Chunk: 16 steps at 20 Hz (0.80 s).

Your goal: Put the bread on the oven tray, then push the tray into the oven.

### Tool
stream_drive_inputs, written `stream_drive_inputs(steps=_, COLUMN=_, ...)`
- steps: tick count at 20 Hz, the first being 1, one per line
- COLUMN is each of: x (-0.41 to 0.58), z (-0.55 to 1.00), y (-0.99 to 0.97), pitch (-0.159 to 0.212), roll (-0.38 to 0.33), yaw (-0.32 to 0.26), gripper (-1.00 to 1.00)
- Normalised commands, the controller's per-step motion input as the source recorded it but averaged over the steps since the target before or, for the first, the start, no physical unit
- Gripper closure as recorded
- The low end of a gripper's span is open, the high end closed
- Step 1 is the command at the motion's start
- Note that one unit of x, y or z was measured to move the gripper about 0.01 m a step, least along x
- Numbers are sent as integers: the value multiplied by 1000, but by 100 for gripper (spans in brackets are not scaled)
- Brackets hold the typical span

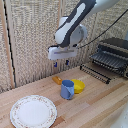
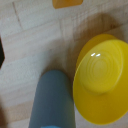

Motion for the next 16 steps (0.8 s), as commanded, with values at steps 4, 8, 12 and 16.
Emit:
stream_drive_inputs(steps=4, x=522, z=-321, y=-144, pitch=27, roll=0, yaw=63, gripper=-100)
stream_drive_inputs(steps=8, x=527, z=-319, y=-10, pitch=71, roll=-18, yaw=73, gripper=-100)
stream_drive_inputs(steps=12, x=406, z=-259, y=10, pitch=126, roll=-57, yaw=17, gripper=-100)
stream_drive_inputs(steps=16, x=457, z=-229, y=0, pitch=99, roll=-65, yaw=49, gripper=-100)
